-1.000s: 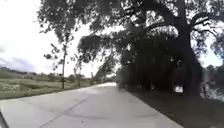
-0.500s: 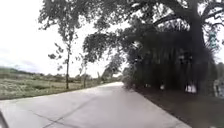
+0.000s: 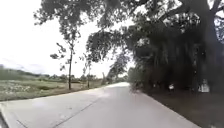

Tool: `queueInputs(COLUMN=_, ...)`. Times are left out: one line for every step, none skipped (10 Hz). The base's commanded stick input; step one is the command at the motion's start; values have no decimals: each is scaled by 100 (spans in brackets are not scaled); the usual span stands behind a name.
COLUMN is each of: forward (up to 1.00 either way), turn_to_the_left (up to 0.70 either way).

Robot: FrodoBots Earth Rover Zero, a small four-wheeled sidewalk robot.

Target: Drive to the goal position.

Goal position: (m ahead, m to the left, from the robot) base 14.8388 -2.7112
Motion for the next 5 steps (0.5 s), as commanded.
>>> queueInputs(forward=85, turn_to_the_left=0)
queueInputs(forward=85, turn_to_the_left=0)
queueInputs(forward=85, turn_to_the_left=0)
queueInputs(forward=85, turn_to_the_left=0)
queueInputs(forward=85, turn_to_the_left=0)
